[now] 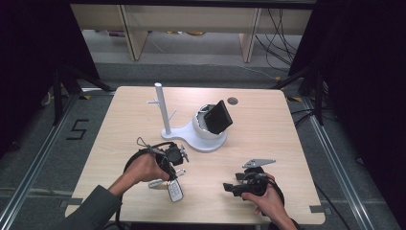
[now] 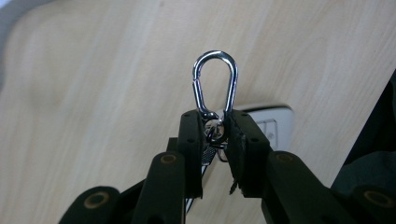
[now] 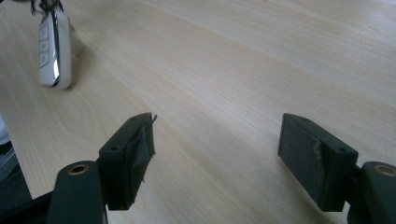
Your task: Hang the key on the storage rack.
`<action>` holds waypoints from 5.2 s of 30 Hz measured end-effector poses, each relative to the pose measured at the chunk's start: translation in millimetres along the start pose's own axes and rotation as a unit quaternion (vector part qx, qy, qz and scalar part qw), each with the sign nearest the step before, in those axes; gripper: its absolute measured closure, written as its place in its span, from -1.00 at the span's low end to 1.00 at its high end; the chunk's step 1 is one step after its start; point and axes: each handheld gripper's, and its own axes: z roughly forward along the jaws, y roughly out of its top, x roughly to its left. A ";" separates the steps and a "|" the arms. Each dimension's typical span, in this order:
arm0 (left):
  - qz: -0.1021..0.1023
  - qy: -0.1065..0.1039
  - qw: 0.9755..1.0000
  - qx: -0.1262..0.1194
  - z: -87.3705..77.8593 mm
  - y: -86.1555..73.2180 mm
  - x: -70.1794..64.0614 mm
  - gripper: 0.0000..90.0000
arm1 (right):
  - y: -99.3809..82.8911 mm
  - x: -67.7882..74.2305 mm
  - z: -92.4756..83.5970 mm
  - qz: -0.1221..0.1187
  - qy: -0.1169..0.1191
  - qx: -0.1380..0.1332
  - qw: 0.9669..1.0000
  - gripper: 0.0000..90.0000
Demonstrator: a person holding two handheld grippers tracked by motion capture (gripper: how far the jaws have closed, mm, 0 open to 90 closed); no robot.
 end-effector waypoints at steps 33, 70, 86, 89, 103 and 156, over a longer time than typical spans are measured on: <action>-0.123 0.079 0.989 -0.026 -120.6 -22.9 95.4 0.67 | 0.3 -3.6 1.2 -0.001 0.008 -0.002 1.000 -0.38; -0.189 0.107 0.975 -0.038 -124.6 -8.6 142.4 0.67 | 0.5 0.3 1.7 0.009 0.007 0.008 1.000 -0.38; -0.193 0.104 0.975 -0.037 -104.2 1.5 146.3 0.67 | 0.6 -0.3 3.7 0.005 0.019 0.007 1.000 -0.38; -0.189 0.110 0.975 -0.046 -103.2 1.2 148.4 0.66 | 0.6 -0.6 3.1 0.000 0.009 0.008 1.000 -0.38; -0.199 0.093 0.973 -0.068 -107.9 -16.6 140.0 0.41 | 1.2 -2.5 2.9 -0.004 0.007 0.006 1.000 -0.38; -0.175 0.053 0.963 -0.199 -34.9 -78.7 33.8 -0.50 | 2.9 -2.1 5.4 -0.002 0.007 0.002 1.000 -0.38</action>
